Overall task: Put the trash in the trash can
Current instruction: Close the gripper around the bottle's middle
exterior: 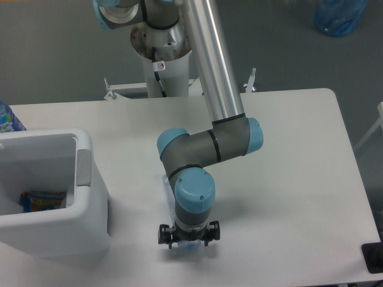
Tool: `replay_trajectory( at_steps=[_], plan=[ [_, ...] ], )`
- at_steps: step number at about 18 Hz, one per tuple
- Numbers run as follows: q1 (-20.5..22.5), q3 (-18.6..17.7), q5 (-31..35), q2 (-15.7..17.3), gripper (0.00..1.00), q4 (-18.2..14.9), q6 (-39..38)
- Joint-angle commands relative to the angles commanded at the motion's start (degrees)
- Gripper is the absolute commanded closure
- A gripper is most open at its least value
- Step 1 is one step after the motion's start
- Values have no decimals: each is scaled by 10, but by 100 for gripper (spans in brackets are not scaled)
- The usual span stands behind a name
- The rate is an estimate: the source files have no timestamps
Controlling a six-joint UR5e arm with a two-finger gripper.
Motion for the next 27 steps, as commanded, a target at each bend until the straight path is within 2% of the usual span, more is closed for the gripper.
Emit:
replay_trajectory(
  at_steps=[3, 6, 16, 23, 25, 27],
  plan=[
    [0, 0, 1, 2, 36, 0, 0],
    [0, 1, 1, 3, 41, 0, 0],
    [0, 4, 6, 10, 41, -1, 3],
    [12, 11, 0, 36, 41, 0, 6],
    [15, 24, -3, 46, 41, 0, 4],
    [25, 37, -35, 60, 41, 7, 2]
  ],
)
